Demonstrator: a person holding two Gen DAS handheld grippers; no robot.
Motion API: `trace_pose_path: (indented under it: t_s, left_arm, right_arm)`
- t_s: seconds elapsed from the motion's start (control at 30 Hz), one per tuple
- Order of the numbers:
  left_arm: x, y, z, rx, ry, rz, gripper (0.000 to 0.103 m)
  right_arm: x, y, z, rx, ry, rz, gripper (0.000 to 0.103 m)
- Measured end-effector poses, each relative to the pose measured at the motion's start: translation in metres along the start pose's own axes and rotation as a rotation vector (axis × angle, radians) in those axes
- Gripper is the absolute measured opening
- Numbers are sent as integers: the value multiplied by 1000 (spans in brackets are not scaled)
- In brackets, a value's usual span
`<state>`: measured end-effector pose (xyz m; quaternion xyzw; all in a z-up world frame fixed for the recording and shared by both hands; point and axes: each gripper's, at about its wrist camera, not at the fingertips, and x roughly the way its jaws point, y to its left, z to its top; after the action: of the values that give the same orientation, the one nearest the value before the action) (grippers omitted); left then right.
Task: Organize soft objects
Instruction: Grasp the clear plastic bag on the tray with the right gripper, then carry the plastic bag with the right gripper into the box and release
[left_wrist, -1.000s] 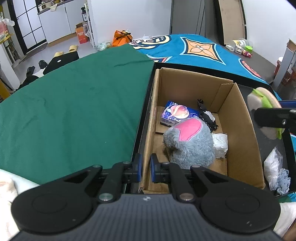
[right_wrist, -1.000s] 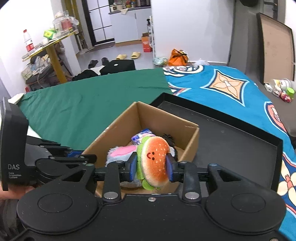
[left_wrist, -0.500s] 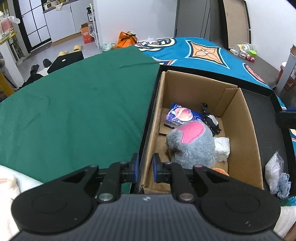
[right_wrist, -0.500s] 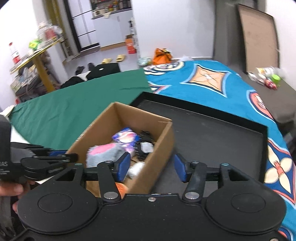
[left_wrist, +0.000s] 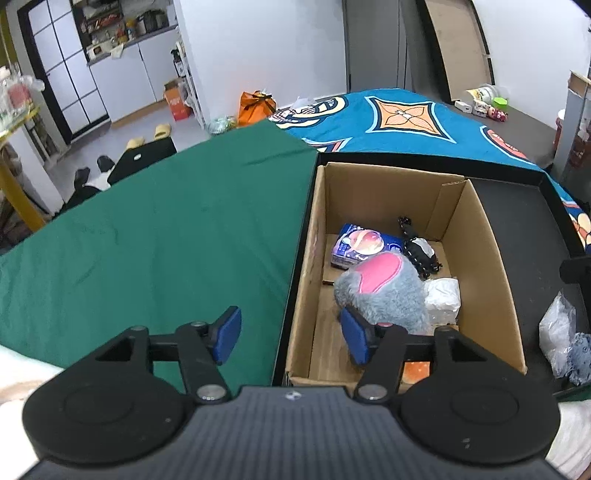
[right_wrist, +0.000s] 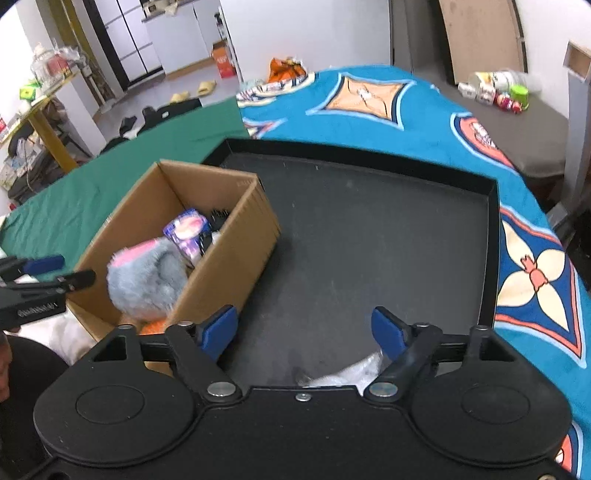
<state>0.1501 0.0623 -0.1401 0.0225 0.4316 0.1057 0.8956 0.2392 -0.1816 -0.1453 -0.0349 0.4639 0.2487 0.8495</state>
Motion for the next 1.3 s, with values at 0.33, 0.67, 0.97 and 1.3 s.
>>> trace_pose_path:
  t_s: [0.33, 0.67, 0.97, 1.3]
  left_arm:
    - [1, -20, -1, 101, 1, 48, 70]
    - [7, -28, 1, 136, 57, 63, 70]
    - [6, -39, 0, 190, 66, 111, 70]
    - [7, -52, -1, 253, 74, 151, 70]
  right_arm:
    - [29, -9, -23, -57, 134, 22, 95]
    - [54, -36, -43, -99, 213, -2, 95]
    - [68, -39, -46, -175, 217, -9, 65]
    - [50, -47, -38, -163, 139, -8, 40]
